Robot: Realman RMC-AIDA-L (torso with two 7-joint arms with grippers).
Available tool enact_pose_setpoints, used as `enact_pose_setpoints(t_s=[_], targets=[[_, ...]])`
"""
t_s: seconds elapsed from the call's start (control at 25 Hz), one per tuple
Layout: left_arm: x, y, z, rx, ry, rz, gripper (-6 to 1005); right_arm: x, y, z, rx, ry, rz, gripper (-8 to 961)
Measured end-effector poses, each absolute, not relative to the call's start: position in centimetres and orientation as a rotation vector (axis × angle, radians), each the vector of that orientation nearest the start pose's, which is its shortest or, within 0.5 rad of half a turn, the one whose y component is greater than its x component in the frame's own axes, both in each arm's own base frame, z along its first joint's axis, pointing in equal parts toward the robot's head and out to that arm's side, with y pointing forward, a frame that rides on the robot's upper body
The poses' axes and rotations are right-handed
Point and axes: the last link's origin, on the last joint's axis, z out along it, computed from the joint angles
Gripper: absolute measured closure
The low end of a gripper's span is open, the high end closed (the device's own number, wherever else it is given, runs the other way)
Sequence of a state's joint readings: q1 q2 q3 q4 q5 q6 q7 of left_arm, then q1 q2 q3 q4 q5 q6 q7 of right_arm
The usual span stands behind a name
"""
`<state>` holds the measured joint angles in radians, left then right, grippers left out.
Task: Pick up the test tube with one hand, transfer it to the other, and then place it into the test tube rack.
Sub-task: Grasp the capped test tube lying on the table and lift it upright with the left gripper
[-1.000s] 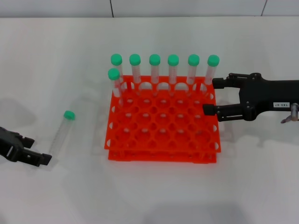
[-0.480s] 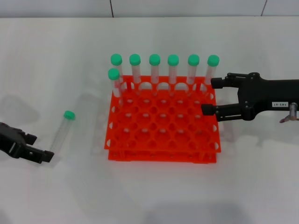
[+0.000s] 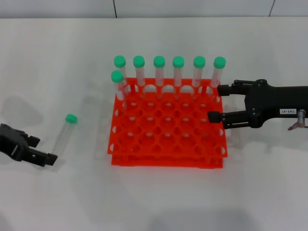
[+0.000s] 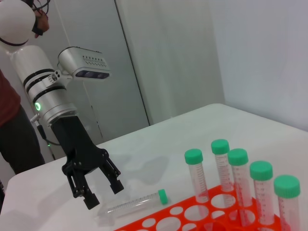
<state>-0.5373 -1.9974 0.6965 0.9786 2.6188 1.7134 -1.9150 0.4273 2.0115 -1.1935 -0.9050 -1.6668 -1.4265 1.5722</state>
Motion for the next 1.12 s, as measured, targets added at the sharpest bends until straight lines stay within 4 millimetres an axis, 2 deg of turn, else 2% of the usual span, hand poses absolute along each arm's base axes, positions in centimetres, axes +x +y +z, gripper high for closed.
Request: enact_pose_setpoints(t_s=[0.48,1.12], targets=[[-31.43,31.55,6.63,-2.698,-1.165,0.230,153,22.21,33.54,0.44,-2.810,0.510,0.649,99],[-30.86,32.38,5.90,-2.717,-1.146,0.262,168,22.30,33.49,0.38,-2.808,0.511,0.651,99]])
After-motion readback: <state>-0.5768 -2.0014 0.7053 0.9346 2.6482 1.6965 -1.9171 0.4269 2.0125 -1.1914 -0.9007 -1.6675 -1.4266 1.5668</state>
